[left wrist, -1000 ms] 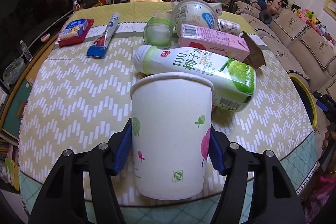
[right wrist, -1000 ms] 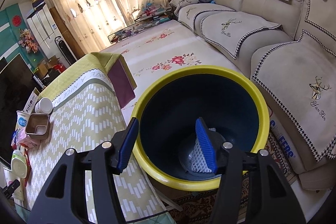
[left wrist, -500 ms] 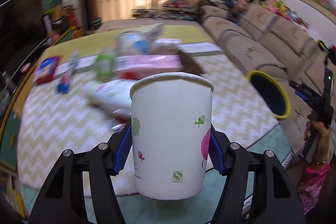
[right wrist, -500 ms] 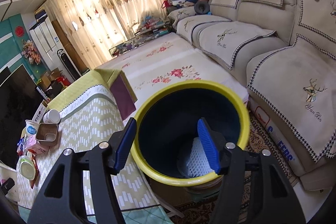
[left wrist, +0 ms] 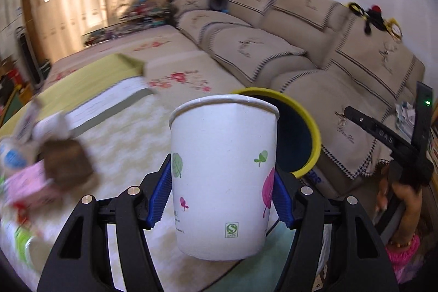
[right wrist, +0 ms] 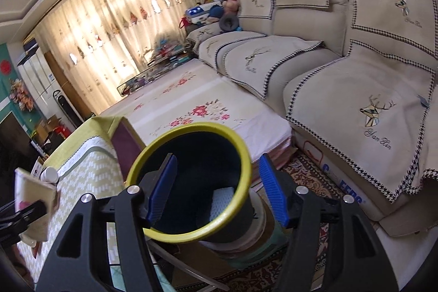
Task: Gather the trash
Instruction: 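Carry the white paper cup to the yellow bin and release it with the left gripper, then move the right gripper to the brown plastic tray and grasp its rim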
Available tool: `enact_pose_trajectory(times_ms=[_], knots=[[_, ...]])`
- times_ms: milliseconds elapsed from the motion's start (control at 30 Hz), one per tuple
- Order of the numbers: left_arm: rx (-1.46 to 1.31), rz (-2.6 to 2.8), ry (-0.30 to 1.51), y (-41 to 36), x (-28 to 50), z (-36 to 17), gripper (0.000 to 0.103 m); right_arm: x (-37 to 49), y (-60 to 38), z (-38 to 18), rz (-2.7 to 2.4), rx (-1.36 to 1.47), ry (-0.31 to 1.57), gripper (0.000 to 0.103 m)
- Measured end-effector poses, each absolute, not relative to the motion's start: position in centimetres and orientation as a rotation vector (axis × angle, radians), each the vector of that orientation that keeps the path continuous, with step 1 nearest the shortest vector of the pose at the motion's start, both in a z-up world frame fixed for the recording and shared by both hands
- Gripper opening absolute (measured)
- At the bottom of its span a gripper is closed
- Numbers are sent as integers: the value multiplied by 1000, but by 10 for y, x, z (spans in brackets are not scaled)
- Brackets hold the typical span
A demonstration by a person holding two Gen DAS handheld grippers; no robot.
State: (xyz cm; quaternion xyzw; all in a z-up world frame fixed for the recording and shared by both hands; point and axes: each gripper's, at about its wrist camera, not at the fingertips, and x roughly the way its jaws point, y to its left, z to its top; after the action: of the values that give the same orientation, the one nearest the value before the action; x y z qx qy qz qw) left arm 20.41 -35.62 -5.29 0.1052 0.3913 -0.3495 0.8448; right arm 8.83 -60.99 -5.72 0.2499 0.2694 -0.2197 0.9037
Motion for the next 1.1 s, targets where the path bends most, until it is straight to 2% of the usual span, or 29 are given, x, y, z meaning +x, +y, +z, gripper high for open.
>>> enact_pose_trajectory(times_ms=[433,533,600,800,1100], knots=[[296,-794,878,-501,261,-96,65,80,-634,-72,-494,553,577,60],[272,-777,883,-509,271,-99,77,81,-631,-74,-489,552,583,60],[250,-777,874,-505,273,-96,83,83,-630,-75,-483,550,587,61],[212,-764,827,-459,259,-75,88,91,-622,-76,-456,547,600,62],[109,-656,705,-339,208,-35,97,126,-584,-76,-341,490,662,64]])
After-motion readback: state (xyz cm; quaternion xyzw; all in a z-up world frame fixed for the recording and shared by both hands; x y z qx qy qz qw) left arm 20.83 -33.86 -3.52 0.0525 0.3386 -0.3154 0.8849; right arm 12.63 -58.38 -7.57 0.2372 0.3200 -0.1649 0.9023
